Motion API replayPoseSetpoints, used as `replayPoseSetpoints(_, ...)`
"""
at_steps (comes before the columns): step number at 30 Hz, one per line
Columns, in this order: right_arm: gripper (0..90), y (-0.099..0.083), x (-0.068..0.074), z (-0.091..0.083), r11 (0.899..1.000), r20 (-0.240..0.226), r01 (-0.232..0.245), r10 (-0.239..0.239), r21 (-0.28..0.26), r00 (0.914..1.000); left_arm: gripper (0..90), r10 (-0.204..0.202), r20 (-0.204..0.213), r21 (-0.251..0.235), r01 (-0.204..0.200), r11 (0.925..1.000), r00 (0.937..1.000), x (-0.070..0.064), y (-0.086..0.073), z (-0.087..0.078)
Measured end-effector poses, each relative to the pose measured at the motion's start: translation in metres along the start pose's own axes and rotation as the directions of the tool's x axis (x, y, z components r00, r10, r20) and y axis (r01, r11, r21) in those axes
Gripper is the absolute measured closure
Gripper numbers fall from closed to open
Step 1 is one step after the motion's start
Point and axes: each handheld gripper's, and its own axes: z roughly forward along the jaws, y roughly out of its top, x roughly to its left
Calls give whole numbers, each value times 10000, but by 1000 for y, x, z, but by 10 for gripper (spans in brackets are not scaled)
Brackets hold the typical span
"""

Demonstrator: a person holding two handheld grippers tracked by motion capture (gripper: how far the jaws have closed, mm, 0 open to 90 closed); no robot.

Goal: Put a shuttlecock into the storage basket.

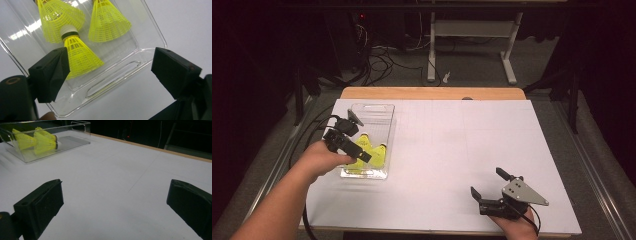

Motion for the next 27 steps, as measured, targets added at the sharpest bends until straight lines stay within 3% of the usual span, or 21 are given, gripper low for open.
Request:
replayPoseSetpoints(7, 13, 0, 0, -1, 10000, 13, -14, 14, -38, 10000, 85, 42, 182, 140, -44, 9999, 9998, -3, 1, 0)
replayPoseSetpoints(11, 13, 0, -1, -1, 10000, 16, -43, 43, -76, 10000, 2, -129, -6, 317, 129, 9994, 9999, -1, 2, 3)
replayPoseSetpoints(13, 13, 0, -1, -1, 10000, 25, -43, 43, -81, 10000, 1, -198, -233, 257, 204, 9995, 9995, -1, 2, 4)
replayPoseSetpoints(19, 13, 0, -1, -2, 10000, 41, -32, 32, -77, 10000, 6, -242, -195, 292, 248, 9993, 9995, -1, 2, 8)
replayPoseSetpoints(24, 13, 1, -3, -3, 9999, 107, -90, 92, -140, 9999, 6, -228, -51, -355, 226, 9991, 9997, -1, -2, 1)
replayPoseSetpoints(26, 13, 0, -3, -3, 9999, 124, -109, 110, -115, 9999, 6, -71, -118, -736, 62, 9973, 9999, -3, -5, 0)
replayPoseSetpoints(27, 13, 0, -3, -3, 9999, 121, -115, 116, -114, 9999, 6, -71, 25, -1155, 74, 9933, 10000, -4, -8, -1)
